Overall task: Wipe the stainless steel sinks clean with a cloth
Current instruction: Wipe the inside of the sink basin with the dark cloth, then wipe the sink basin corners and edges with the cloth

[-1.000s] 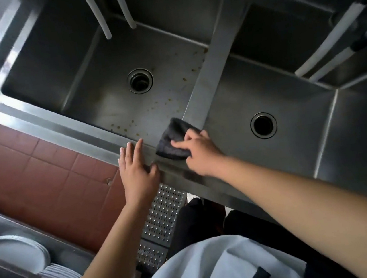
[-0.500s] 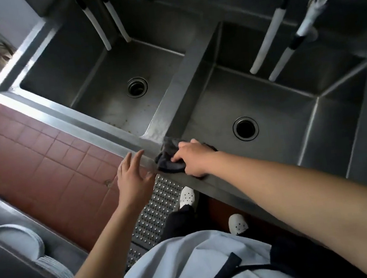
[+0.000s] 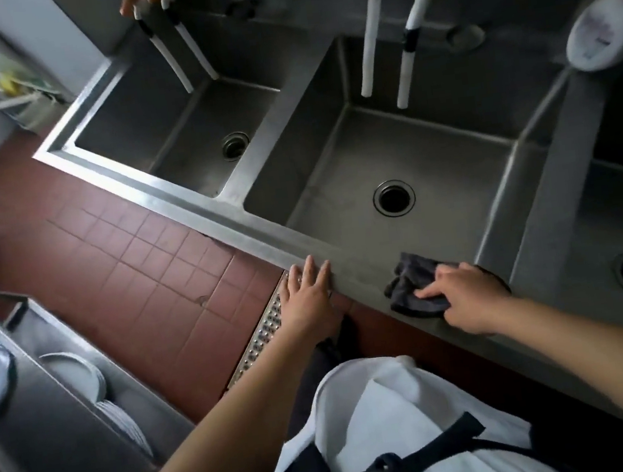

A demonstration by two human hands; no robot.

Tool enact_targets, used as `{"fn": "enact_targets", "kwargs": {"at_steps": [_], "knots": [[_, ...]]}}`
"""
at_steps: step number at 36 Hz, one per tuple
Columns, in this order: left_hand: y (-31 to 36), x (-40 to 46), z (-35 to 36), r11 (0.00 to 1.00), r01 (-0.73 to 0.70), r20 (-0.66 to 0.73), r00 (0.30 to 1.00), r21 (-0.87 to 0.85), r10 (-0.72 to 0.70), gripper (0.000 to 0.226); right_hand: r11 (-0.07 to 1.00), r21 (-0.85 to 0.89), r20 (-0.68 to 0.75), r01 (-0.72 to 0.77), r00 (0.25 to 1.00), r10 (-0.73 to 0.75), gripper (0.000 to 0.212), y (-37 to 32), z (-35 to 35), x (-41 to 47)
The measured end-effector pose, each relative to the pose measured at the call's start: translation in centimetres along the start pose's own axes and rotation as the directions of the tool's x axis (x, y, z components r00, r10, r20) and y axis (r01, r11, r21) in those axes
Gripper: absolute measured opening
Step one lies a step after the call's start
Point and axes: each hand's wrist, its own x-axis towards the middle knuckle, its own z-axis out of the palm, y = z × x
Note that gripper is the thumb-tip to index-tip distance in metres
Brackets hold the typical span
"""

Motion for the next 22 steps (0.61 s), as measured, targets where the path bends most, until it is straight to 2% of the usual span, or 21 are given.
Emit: {"fn": "enact_targets", "kwargs": {"at_steps": [8, 11, 14, 16, 17, 19, 22], "knots": [[1.2, -1.7, 0.2, 0.994, -0.014, 0.014, 1.000, -0.107, 0.015, 0.070, 0.992, 0.115, 0.022, -0.043, 0.999, 0.041, 0.049, 3.4, -0.1, -2.7], [1.1, -2.7, -0.2, 0.988, -0.007, 0.033, 0.999, -0.152, 0.012, 0.068, 0.987, 0.153, -0.021, -0.043, 0.999, 0.046, 0.047, 3.2, 0.3, -2.7], [1.1, -3.6, -1.4, 0.944, 0.003, 0.006, 1.000, -0.329, -0.001, 0.069, 0.935, 0.354, -0.109, 0.023, 0.994, 0.016, 0.050, 2.7, -0.6, -2.6], [1.4, -4.5, -3.1, 0.833, 0.004, 0.027, 1.000, -0.554, 0.014, 0.066, 0.805, 0.580, -0.170, 0.128, 0.985, -0.034, 0.055, 2.2, -2.6, -2.9], [1.7, -5.2, -4.2, 0.761, -0.003, 0.043, 0.998, -0.649, 0.040, 0.065, 0.685, 0.711, -0.170, 0.158, 0.984, -0.050, 0.059, 1.9, -3.9, -3.3], [1.9, -6.1, -6.6, 0.681, -0.061, 0.027, 0.993, -0.730, 0.118, 0.067, 0.374, 0.915, -0.123, 0.154, 0.987, -0.106, 0.063, 1.2, -6.3, -4.2], [2.2, -6.7, -11.0, 0.612, -0.208, -0.043, 0.961, -0.763, 0.272, 0.079, -0.057, 0.991, -0.135, 0.125, 0.955, -0.264, 0.062, -0.1, -9.4, -4.8]]}}
